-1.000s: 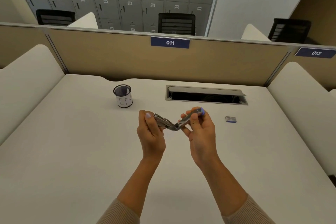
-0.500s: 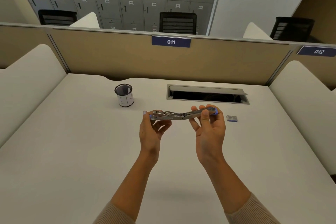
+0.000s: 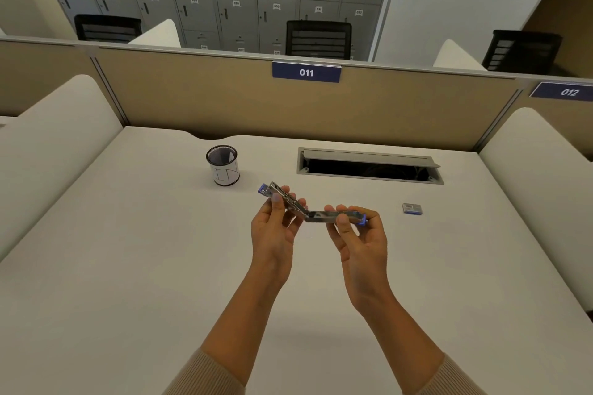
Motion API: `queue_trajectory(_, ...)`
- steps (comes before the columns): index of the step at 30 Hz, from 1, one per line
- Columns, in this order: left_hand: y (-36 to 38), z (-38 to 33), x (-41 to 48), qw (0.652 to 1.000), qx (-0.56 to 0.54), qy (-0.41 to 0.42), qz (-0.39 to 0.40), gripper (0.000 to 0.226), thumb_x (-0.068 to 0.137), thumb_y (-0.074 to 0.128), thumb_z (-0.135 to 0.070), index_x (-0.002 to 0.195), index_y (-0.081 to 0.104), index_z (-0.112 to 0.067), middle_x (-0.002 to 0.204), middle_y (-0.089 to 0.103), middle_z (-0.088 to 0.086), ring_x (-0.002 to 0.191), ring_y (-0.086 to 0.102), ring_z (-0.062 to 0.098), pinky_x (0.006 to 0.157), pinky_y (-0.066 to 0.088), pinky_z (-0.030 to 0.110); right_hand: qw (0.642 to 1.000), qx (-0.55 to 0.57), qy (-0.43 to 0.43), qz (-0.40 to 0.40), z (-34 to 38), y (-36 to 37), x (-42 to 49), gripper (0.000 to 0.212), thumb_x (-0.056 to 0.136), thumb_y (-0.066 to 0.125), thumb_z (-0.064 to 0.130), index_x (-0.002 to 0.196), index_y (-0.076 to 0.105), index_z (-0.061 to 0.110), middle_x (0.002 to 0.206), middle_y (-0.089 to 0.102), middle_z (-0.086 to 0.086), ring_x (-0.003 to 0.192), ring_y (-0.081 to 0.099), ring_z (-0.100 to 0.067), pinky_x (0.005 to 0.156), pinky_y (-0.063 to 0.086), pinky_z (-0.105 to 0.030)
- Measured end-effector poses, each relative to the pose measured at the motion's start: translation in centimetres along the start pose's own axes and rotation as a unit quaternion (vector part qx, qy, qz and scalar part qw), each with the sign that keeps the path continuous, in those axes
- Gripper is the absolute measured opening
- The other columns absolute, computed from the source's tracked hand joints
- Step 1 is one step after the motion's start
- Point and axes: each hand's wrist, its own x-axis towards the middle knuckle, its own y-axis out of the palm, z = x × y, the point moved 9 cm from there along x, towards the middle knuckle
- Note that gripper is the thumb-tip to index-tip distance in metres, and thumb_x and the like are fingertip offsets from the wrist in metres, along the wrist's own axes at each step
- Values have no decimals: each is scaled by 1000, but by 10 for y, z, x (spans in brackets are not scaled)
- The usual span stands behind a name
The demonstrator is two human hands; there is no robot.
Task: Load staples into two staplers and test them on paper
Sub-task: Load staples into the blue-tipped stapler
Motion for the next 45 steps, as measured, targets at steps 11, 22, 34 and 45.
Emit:
queue_trajectory(11,-7,4,5,995,-82,-43,-24,29,99,49,-29,107,66,-7,85,75,6,83,74,27,68,61,34,974,-220,-43,43,-5,-8,-10,28,78,81,17,99,64,24,97,72,10,96,69,-12,74,59,-26)
queue_trajectory(22,0,36,-7,992,-51,-119,4,39,102,41,-37,99,63,-5,67,65,6,60,67,19,60,59,30,948,-292,-115,52,13,2,-12,24,78,71,42,94,63,26,88,70,16,87,68,-8,68,55,-17)
queue_trajectory(34,22,36,-10,979,52,-167,104,42,91,52,-50,81,71,-13,70,62,3,58,57,14,63,58,28,864,-438,-233,87,56,43,14,23,93,64,27,115,64,29,111,65,15,107,56,-5,96,43,-24)
queue_trajectory(45,26,24,-12,980,99,-131,109,44,96,44,-46,86,66,-10,65,53,7,52,52,13,55,54,25,799,-535,-256,106,58,67,4,45,92,59,44,133,60,26,129,64,5,120,56,-17,103,45,-42)
